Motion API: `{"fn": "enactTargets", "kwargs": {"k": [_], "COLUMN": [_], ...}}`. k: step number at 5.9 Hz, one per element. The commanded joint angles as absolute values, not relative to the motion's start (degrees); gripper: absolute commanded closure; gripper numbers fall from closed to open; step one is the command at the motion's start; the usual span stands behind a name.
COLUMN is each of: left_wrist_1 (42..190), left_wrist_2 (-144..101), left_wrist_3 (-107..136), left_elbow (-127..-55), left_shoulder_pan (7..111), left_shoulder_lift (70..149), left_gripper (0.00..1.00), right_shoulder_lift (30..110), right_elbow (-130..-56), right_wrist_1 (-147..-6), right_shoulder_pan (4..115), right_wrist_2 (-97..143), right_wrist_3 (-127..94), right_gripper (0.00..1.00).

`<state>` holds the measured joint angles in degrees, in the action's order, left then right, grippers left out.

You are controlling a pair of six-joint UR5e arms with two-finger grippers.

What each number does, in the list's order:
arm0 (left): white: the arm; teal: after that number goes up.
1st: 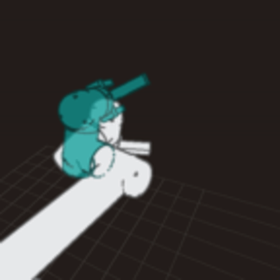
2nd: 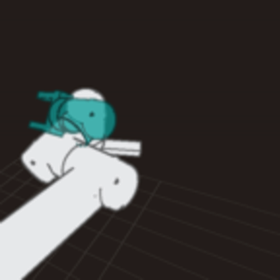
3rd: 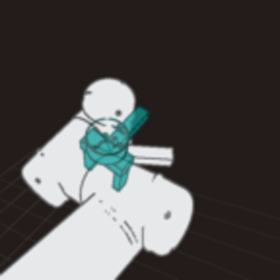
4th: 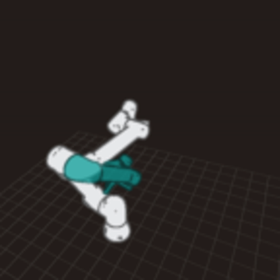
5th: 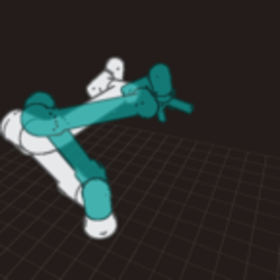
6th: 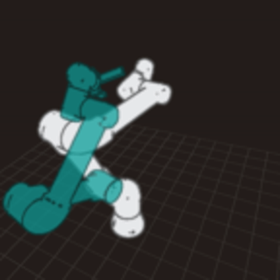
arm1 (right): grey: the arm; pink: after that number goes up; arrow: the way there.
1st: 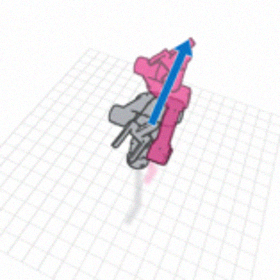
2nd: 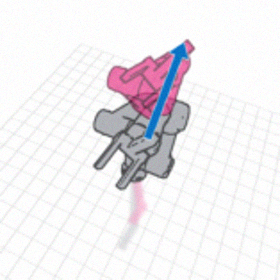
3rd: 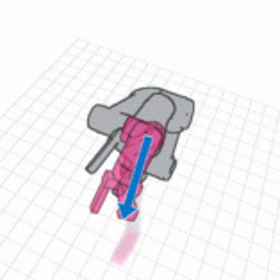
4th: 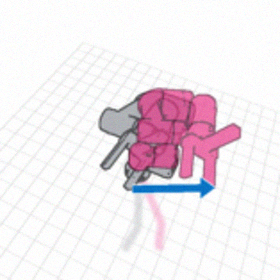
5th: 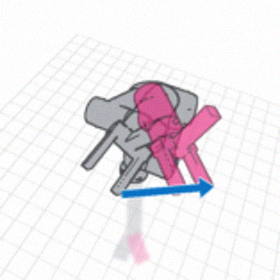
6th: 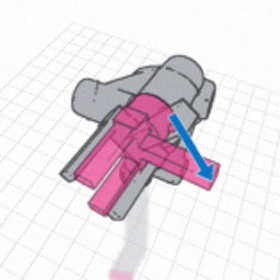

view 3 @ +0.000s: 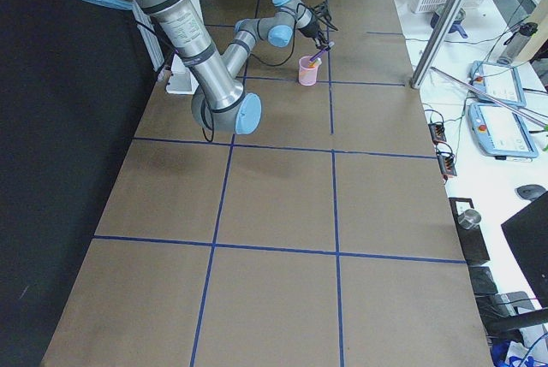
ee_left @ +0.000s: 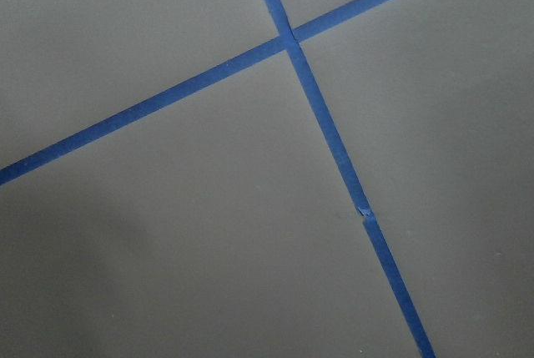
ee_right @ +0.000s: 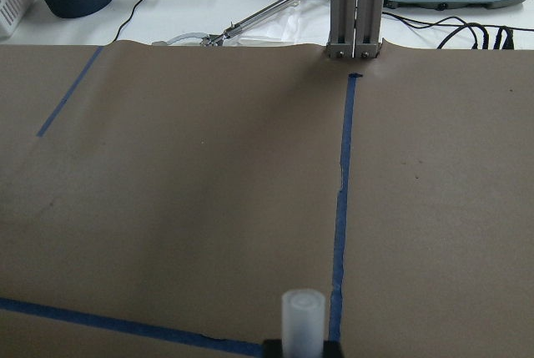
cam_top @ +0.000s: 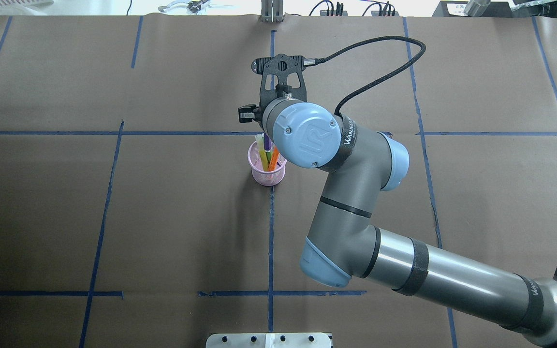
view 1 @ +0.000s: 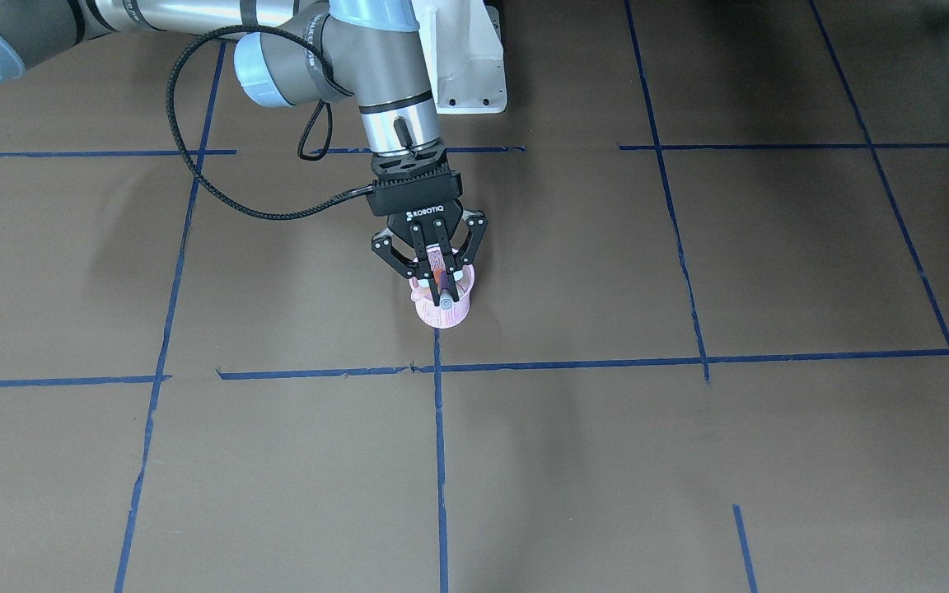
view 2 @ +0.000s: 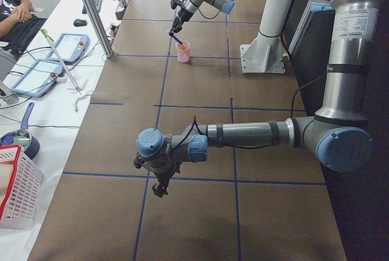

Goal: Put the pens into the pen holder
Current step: 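Lower the purple marker into the cup and open the right gripper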

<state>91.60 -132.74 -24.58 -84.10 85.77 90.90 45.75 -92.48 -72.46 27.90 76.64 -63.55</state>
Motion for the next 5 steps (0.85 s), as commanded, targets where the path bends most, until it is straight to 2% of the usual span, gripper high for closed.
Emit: {"fn": "enactTargets", "kwargs": {"k": [1, 2, 3, 5], "left_wrist_1": [91.5, 91.5, 91.4, 91.4], "left_wrist_2": [-132.7, -132.7, -132.7, -132.8], "left_wrist_3": [-24.5, -24.5, -24.5, -24.5], "left_elbow": [-84.8, -84.8, -84.7, -84.8], "left_shoulder_pan": [85.9, 85.9, 85.9, 85.9], "left_shoulder_lift": [90.7, 90.7, 90.7, 90.8], "left_gripper": [0.00, 0.00, 0.00, 0.00], "right_shoulder_lift": [47.5, 48.0, 48.2, 47.6], "right_elbow": [-92.5, -92.5, -92.5, -93.2], "right_wrist_1": [-71.2, -69.9, -69.5, -69.6], "right_shoulder_pan": [26.6, 26.4, 26.3, 26.8], "right_wrist_2": [76.6, 76.6, 76.6, 77.0], "right_wrist_3": [-63.5, -63.5, -63.5, -62.8], "right_gripper": [0.93, 0.81, 0.01, 0.00]}}
